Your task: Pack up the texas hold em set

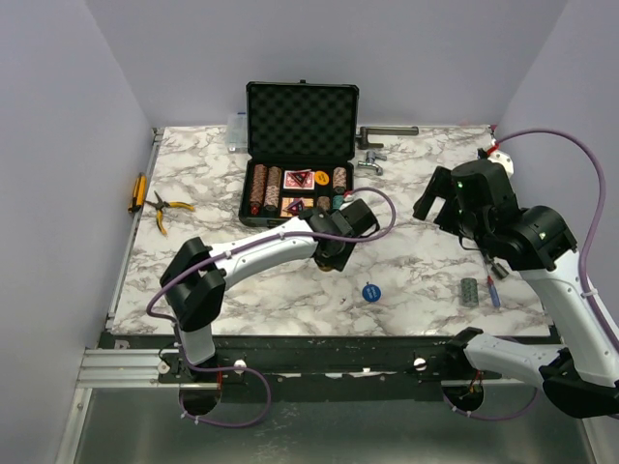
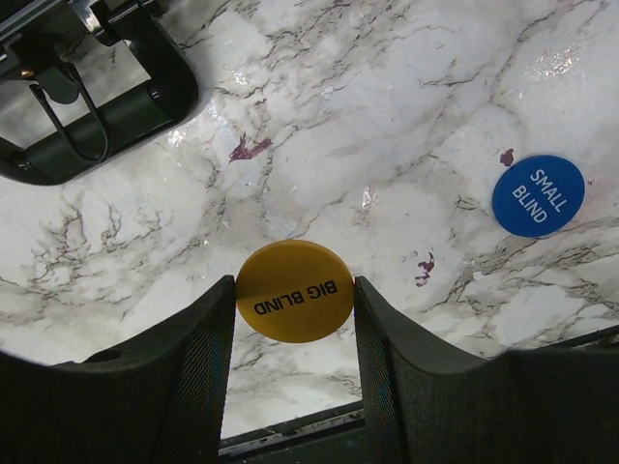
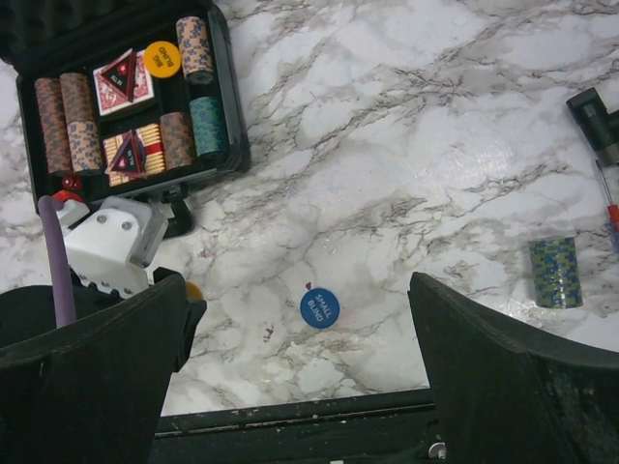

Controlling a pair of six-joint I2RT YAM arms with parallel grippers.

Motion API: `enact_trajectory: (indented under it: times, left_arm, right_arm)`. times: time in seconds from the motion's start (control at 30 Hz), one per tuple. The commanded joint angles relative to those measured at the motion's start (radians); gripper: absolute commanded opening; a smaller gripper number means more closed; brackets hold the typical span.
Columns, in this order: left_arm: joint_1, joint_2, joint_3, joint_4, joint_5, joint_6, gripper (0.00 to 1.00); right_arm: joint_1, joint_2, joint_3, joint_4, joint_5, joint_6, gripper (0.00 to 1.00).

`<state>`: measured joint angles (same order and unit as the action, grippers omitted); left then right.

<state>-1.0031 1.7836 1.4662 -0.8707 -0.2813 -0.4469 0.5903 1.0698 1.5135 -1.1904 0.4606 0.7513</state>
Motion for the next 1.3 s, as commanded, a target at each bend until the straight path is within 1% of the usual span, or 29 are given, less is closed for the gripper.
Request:
enact_trajectory:
  times: [0.0,0.17,0.4,0.7,1.13,1.27]
  left_arm:
    - [0.016,-0.050,0.054,-0.064,-0.029,0.023,0.22]
    - [0.050,-0.059,0.094,-0.089,-0.021,0.030,0.22]
    - [0.126,-0.055,0.163,-0.112,0.009,0.041,0.22]
    - [0.232,-0.014,0.257,-0.121,0.052,0.070,0.22]
    - [0.359,0.210,0.551,-0.199,0.118,0.135,0.22]
    - [0.402,0.285,0.610,-0.226,0.147,0.135,0.22]
  right_arm:
    - [0.008,-0.007,0.001,0.037,0.050,-0.017,1.00]
    - [0.008,-0.010,0.001,0.052,0.053,-0.025,1.00]
    - [0.008,-0.007,-0.013,0.076,0.055,-0.055,1.00]
    - [0.007,-0.025,-0.082,0.093,0.023,-0.055,1.00]
    - [0.008,-0.030,-0.142,0.125,0.011,-0.041,1.00]
    - [0.008,-0.024,-0.158,0.141,0.010,-0.035,1.00]
